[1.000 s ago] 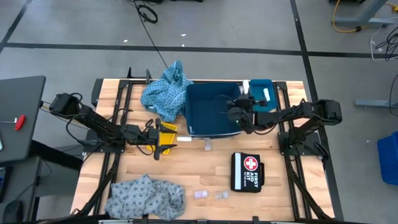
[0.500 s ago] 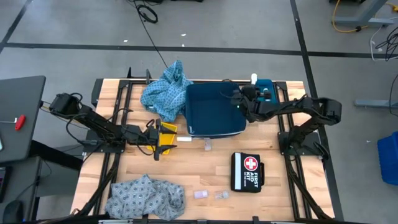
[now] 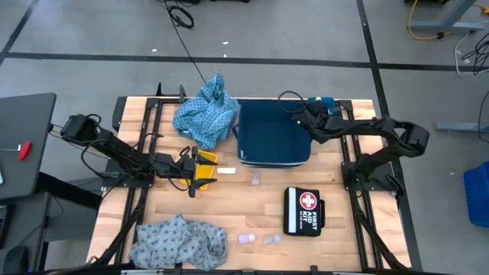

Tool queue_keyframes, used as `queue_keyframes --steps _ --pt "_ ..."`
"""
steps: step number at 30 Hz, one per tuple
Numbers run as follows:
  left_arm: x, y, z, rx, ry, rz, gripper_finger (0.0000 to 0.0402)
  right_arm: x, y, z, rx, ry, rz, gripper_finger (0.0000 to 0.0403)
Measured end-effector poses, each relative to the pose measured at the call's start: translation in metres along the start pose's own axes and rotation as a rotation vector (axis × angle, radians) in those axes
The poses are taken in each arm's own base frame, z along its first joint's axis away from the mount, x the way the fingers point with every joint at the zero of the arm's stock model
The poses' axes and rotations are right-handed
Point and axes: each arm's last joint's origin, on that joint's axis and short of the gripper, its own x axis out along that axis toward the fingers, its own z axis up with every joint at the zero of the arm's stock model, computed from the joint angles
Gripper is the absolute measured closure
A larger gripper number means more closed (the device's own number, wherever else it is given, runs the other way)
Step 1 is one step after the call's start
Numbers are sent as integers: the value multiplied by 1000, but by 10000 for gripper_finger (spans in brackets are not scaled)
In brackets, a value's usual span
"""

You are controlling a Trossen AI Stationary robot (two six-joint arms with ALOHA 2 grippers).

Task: Pick & place medical supplies in basket/bin
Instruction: Put the bottom white rolled gauze into the blue bin

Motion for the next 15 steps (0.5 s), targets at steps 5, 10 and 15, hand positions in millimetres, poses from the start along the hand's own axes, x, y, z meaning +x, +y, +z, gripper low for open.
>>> queue_keyframes --steps 5,10,15 --pt "0 0 0 0 -1 0 119 -5 -6 4 4 3 21 356" --pt "0 0 0 0 -1 1 119 -12 -16 13 28 -27 29 356" --pt "0 0 0 0 -1 1 119 -20 -29 22 38 -52 42 356"
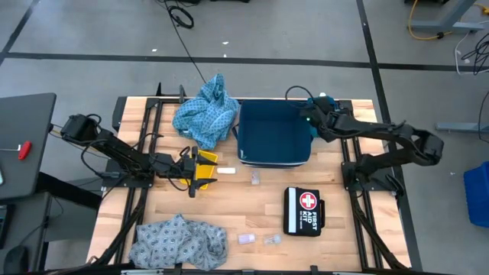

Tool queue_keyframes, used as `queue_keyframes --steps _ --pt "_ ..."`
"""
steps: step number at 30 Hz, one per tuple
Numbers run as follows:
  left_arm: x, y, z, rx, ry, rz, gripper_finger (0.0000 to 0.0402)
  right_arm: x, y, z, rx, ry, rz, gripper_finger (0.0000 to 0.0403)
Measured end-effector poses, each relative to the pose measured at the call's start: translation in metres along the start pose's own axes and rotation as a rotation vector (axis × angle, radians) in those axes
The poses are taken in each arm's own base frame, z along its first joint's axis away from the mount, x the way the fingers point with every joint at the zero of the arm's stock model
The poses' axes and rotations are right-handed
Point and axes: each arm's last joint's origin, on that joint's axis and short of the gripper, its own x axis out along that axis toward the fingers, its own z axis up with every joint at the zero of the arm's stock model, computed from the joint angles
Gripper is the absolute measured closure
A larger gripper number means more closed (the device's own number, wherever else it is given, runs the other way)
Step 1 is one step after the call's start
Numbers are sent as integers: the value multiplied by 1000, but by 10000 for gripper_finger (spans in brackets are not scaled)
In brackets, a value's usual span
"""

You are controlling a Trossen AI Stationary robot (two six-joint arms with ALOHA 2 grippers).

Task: Pick & place medical supplies in basket/bin
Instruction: Put the bottom white rolled gauze into the blue bin

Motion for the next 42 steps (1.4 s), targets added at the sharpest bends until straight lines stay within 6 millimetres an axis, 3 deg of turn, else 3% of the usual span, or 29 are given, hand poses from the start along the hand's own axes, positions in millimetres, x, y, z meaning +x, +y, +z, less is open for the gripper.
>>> queue_keyframes --steps 13,32,39,42 --pt "0 0 0 -4 0 0 119 11 -25 -6 -23 226 94 356" --pt "0 0 0 -4 0 0 119 19 -33 -14 -108 421 239 356" --pt "0 0 0 -4 0 1 119 20 -32 -13 -106 419 262 356" --pt "0 0 0 -4 0 1 119 20 -32 -12 -96 407 264 325"
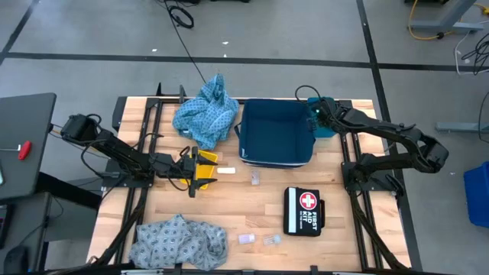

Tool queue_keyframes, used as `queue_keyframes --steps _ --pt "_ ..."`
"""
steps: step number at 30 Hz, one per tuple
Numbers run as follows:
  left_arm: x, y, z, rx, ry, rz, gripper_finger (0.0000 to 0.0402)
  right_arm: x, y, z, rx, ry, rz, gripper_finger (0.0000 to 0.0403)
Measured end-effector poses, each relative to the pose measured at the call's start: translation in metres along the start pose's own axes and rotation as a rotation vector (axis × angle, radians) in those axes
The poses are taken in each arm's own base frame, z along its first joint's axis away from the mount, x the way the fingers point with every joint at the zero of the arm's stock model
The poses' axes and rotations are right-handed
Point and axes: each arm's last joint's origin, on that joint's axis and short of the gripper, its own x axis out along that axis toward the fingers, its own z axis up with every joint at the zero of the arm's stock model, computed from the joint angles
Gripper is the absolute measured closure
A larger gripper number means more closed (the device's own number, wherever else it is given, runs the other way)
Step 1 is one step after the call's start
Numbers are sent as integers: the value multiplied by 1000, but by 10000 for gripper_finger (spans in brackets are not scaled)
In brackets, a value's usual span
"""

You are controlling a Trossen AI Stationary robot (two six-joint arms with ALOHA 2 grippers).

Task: Pick & place medical supplies in basket/bin
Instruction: Put the bottom white rolled gauze into the blue bin, then adjust the blue laundry organizer

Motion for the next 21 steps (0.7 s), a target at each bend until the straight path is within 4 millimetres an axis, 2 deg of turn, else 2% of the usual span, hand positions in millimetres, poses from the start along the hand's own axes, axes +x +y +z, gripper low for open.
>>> queue_keyframes --steps 4,7,15,21 --pt "0 0 0 0 0 0 119 0 0 0 -4 0 -2 270" --pt "0 0 0 0 0 0 119 0 0 0 -5 -1 -4 248" --pt "0 0 0 0 0 0 119 0 -1 0 -6 -16 -40 240" --pt "0 0 0 0 0 0 119 0 -4 1 14 -58 -132 238"
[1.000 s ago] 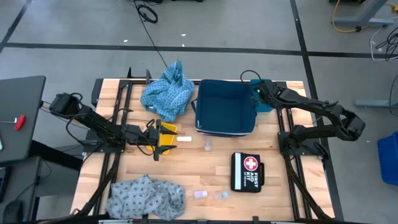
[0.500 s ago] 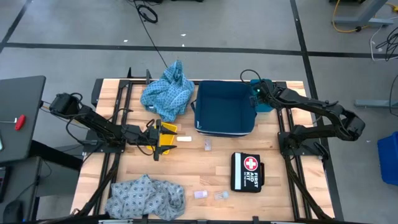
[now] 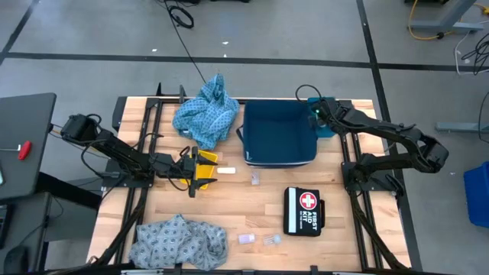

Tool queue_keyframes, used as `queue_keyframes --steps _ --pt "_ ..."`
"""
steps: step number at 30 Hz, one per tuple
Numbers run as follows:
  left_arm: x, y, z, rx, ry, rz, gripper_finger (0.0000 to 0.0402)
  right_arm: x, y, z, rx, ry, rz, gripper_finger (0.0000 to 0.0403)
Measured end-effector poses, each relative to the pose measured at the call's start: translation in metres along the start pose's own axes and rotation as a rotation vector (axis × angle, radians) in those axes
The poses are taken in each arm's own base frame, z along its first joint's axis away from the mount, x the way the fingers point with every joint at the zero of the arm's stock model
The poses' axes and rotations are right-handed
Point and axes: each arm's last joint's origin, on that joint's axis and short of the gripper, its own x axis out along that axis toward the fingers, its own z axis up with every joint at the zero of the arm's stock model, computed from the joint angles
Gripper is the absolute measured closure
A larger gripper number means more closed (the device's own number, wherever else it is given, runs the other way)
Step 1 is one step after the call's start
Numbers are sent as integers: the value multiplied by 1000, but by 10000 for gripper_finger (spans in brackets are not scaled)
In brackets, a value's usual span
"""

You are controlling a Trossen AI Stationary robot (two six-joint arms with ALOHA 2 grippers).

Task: Pick & place medical supplies in basket/bin
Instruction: Adjust the blue laundry organizer

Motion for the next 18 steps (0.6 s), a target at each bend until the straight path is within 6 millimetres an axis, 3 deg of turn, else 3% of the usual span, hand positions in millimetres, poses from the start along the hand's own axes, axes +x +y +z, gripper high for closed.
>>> queue_keyframes --steps 4,10,13,18 --pt "0 0 0 0 0 0 119 -4 -1 3 25 -71 -58 238" --pt "0 0 -1 -4 8 1 119 -28 6 20 43 -298 29 238" --pt "0 0 -2 -5 22 1 119 -48 13 29 12 -437 166 238" --pt "0 0 -2 -15 28 6 120 -82 35 35 -114 -641 566 238"
